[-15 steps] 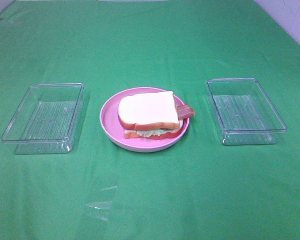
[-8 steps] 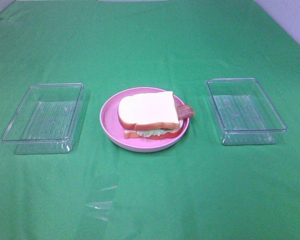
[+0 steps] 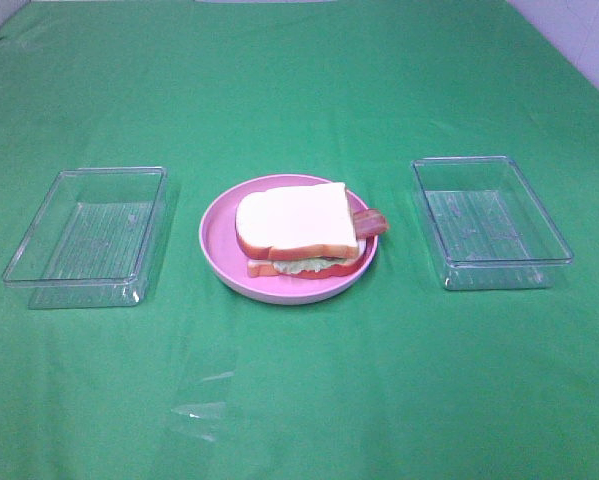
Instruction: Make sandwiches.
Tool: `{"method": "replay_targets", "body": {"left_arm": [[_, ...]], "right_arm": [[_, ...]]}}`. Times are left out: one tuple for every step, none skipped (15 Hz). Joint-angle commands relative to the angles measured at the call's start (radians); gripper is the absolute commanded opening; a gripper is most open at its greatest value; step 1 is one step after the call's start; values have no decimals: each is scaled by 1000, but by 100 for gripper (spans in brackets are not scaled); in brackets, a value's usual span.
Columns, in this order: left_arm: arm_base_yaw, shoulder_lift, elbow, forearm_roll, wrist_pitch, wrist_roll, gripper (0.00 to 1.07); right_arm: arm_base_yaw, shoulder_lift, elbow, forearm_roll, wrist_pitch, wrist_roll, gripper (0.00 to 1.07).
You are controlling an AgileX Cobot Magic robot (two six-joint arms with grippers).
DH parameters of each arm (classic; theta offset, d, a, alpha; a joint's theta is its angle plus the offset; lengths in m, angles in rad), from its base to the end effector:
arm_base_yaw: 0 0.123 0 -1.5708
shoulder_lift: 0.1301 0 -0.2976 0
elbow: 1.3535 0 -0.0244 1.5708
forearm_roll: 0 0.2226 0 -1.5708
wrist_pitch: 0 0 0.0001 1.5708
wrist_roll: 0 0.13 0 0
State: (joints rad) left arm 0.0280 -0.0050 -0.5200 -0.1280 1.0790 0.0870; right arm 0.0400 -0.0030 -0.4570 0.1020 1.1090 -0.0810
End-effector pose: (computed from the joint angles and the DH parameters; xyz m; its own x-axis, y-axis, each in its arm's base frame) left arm -0.0112 -0.0150 0.2502 -0.4447 0.0137 -0.8956 0.0845 0.9961 -0.0268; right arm -0.0086 0.0115 0.2286 -0.5260 -0.0564 -0.8486 -0.1357 0.9906 0.0183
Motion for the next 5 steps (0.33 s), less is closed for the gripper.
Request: {"method": "replay_targets", "body": {"left_arm": [[0, -15, 4, -1, -5, 2, 90], [0, -15, 4, -1, -5, 2, 90], [0, -15, 4, -1, -5, 2, 90], [0, -15, 4, -1, -5, 2, 90], [0, -15, 4, -1, -5, 2, 90]], "right_arm": [[-7, -23, 4, 3, -2, 11, 96], [-7, -23, 4, 3, -2, 11, 96], [-7, -23, 4, 3, -2, 11, 96], [-7, -23, 4, 3, -2, 11, 96], [-7, -23, 4, 3, -2, 11, 96]]}}
